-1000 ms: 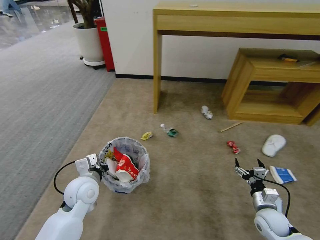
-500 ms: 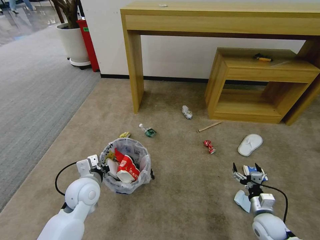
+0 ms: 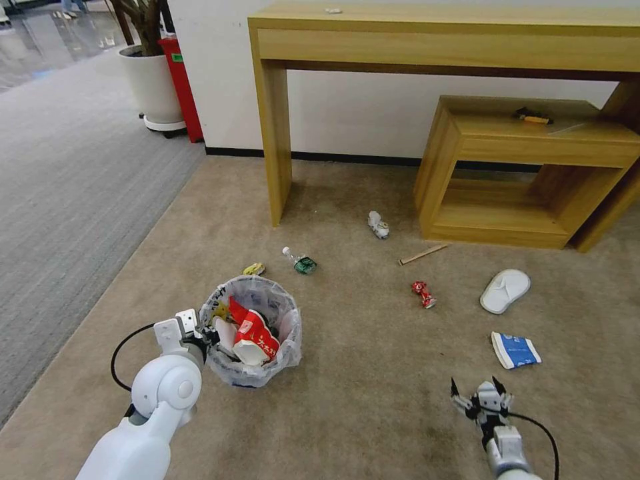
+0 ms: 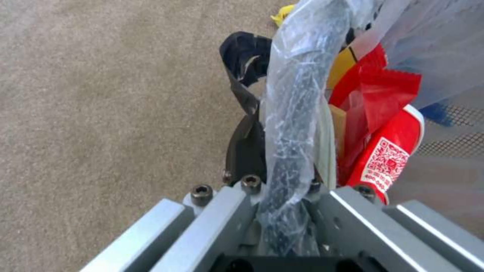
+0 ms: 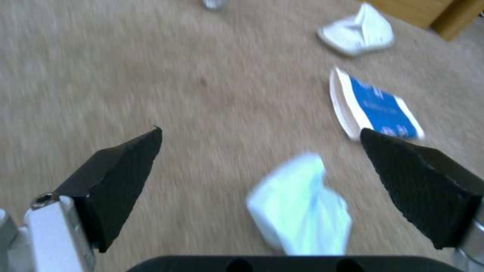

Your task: Pick up the trash bin and place the garbage on the floor into it.

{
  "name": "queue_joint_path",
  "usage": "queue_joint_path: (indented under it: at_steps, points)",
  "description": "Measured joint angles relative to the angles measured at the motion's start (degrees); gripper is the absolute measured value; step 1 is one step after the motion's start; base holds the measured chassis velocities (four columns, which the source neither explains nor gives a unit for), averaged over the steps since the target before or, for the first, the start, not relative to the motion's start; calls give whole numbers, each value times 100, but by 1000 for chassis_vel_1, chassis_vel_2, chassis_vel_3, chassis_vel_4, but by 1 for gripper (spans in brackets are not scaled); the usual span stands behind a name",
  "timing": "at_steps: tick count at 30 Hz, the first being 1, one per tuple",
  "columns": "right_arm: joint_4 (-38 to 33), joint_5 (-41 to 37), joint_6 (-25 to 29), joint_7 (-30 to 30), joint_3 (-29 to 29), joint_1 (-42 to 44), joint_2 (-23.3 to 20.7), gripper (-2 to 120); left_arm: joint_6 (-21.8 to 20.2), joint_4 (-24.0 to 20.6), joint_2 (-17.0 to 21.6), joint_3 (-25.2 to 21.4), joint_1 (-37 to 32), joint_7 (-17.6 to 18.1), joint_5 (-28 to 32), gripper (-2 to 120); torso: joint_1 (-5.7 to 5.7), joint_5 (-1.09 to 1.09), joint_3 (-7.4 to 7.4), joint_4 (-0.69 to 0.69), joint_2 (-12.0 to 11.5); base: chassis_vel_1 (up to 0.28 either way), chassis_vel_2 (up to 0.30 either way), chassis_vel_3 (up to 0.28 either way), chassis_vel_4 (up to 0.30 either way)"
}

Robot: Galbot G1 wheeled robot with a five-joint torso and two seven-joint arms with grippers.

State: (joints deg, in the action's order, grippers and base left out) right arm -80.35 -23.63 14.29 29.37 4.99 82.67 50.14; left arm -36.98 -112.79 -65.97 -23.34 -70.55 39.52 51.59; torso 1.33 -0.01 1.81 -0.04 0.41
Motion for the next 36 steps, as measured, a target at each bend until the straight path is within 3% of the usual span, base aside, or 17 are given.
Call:
queue_joint_path:
  at_steps: [14, 36]
  points:
    - [252, 645, -221, 255, 383, 572, 3, 100, 59, -44, -18, -30, -144, -128, -97, 0, 0, 0, 0, -2, 0, 0, 0, 0, 0]
    - [1668, 768, -15, 45, -90, -511, 288, 100, 72, -575, 35, -174, -625, -178, -98, 0, 0, 0, 1, 0, 0, 0, 0, 0, 0]
